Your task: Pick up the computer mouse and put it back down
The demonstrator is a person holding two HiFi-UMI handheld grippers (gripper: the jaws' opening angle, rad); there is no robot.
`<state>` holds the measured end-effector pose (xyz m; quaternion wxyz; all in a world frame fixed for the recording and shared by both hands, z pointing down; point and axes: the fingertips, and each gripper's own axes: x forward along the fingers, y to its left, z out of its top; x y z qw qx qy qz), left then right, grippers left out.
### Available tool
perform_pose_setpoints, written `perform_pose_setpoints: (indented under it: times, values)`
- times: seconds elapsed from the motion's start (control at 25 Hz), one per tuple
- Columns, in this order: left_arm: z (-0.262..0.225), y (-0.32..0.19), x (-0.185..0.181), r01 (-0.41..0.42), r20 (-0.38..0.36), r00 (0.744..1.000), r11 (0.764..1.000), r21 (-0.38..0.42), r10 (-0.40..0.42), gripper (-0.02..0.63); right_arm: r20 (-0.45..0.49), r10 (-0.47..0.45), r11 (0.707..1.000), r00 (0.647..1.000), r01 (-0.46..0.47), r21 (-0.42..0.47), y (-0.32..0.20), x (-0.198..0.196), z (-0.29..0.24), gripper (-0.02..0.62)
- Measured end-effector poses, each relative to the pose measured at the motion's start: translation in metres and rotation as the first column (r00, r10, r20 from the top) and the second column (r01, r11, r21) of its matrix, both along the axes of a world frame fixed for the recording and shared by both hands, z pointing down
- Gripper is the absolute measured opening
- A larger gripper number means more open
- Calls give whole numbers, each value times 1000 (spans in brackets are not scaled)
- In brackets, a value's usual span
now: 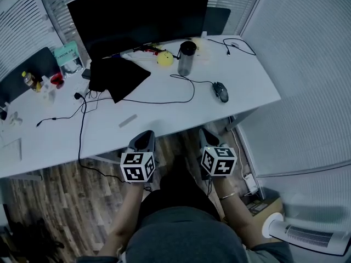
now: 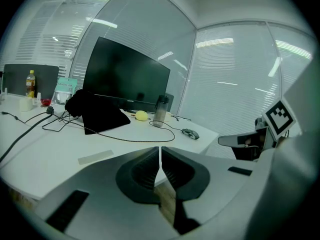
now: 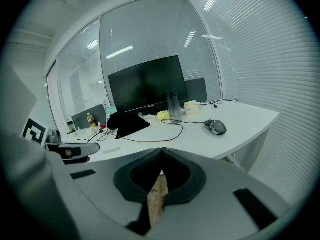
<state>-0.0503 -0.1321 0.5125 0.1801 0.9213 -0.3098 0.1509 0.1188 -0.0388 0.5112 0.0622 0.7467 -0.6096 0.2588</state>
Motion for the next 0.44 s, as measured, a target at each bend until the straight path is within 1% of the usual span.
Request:
perform_pose_setpoints:
  times: [0.44]
  values:
    - [-4, -2, -3, -7, 0, 1000, 1000, 17, 7, 31, 23, 9, 1000, 1000, -9, 6, 0, -5, -2, 2]
